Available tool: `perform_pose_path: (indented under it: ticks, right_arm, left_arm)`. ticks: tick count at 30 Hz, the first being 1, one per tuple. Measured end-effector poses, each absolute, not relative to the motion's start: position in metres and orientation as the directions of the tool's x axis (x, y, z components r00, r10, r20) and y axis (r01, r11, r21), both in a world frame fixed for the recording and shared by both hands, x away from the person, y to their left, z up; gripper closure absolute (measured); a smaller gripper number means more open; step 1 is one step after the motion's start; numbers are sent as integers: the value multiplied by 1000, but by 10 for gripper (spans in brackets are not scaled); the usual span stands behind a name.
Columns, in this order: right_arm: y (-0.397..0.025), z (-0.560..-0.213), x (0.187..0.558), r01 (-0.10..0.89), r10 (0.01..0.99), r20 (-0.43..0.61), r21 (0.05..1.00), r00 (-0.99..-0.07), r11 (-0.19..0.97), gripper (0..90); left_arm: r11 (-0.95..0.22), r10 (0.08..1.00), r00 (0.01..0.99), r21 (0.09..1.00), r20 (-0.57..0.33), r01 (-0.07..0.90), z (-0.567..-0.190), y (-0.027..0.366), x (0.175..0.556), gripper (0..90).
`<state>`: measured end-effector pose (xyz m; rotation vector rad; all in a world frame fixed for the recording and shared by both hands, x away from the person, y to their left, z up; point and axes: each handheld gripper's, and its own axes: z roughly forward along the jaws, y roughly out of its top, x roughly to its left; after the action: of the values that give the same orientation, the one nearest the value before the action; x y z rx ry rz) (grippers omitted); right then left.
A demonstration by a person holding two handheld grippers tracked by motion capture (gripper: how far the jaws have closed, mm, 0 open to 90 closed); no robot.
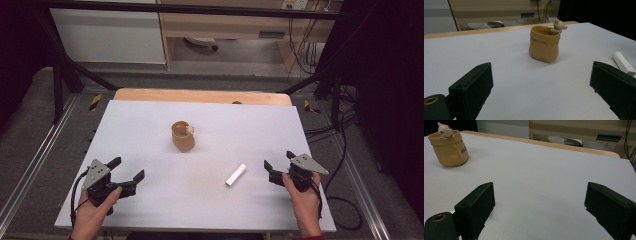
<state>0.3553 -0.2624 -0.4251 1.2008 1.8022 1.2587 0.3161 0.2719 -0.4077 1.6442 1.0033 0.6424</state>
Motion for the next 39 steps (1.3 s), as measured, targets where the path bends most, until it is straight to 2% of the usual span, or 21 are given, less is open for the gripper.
perform_pose_path:
  ticks: [16, 22, 30, 39]
  right_arm:
    - [-249, -410, 355, 365, 907, -5, 915, -421, 174, 56]
    - [-242, -407, 361, 384, 916, -12, 906, -400, 180, 46]
    - [-227, -402, 360, 371, 899, -30, 904, -437, 210, 46]
    - [-224, -398, 359, 354, 901, -34, 913, -432, 203, 45]
  left_arm:
    - [-122, 860, 509, 946, -50, 300, -409, 268, 315, 47]
    - [-125, 861, 506, 944, -49, 305, -409, 269, 315, 47]
    - [-129, 860, 508, 944, -46, 304, -409, 268, 315, 47]
    - [-130, 859, 510, 943, -48, 307, -409, 268, 315, 48]
